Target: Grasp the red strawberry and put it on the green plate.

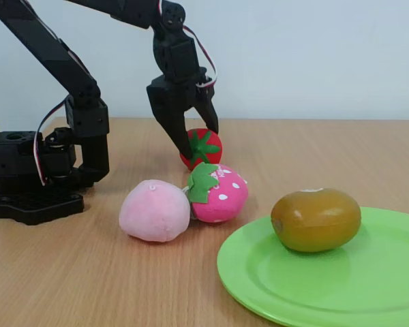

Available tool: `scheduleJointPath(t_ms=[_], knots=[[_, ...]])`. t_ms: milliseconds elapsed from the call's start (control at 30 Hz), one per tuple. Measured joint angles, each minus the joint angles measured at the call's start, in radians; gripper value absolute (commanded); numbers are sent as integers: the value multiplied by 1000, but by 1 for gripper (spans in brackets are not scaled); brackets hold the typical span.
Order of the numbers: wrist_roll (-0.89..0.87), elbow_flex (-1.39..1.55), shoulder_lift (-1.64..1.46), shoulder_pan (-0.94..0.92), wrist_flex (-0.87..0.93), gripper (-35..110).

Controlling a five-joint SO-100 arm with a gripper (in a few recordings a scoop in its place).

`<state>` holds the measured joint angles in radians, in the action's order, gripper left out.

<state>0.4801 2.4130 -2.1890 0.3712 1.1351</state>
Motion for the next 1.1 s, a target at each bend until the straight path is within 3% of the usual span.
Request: scheduleJointPath(t_ms=[333,600,1100], knots=[[-6,26,40,3,-57,28],[-6,29,34,6,-69,-7],[-29,-6,20,-31,-58,-8]])
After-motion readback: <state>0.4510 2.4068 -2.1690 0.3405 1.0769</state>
